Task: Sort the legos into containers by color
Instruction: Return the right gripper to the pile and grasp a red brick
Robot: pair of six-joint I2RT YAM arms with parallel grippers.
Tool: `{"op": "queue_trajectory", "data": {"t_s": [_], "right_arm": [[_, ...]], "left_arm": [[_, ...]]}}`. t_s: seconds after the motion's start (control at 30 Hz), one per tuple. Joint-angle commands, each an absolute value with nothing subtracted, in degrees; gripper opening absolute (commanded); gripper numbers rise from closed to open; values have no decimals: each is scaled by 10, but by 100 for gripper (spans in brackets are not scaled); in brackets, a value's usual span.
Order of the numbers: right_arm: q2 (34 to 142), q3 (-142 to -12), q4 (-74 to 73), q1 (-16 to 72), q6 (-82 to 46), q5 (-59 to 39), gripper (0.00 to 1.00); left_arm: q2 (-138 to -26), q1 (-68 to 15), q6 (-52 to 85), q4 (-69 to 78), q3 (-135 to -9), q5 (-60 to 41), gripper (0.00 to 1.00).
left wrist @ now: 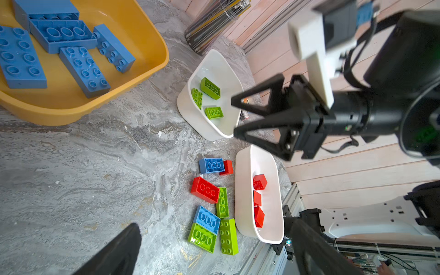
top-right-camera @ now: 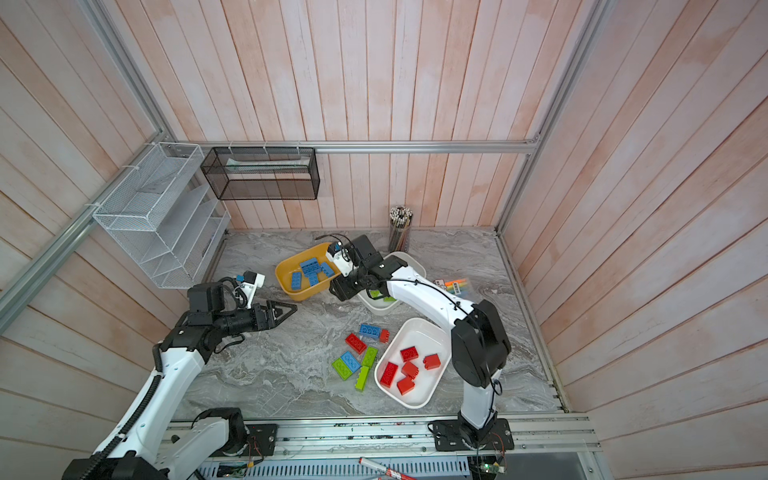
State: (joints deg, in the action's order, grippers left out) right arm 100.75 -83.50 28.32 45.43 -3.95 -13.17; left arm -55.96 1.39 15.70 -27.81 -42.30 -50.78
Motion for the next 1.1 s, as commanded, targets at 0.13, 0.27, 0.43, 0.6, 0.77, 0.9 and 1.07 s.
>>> {"op": "queue_trajectory", "data": {"t_s": [0.13,0.27,0.43,0.6,0.77,0.9,1.07], "right_arm": [[932,-665,299,507,-126,-107,63],[926,-616,311,518,-138,-102,59],[945,-604,306,521,-126,-76,57],[988,-634,290,521,-111,-73,56],[1024,-660,289,523,-99,-55,55],[1049,-677,291,526,-91,-42,53],[1078,-695,295,534,-87,-25,50]], "left_arm": [[-562,17,155,-274,-421,-520,100],[-560,18,153,-276,-419,-520,100],[-555,18,153,-278,-414,-517,100],[-553,18,150,-282,-411,-511,100],[-549,17,153,-278,-401,-510,100],[-550,18,152,-277,-400,-512,100],[-551,18,151,-274,-399,-514,100]]}}
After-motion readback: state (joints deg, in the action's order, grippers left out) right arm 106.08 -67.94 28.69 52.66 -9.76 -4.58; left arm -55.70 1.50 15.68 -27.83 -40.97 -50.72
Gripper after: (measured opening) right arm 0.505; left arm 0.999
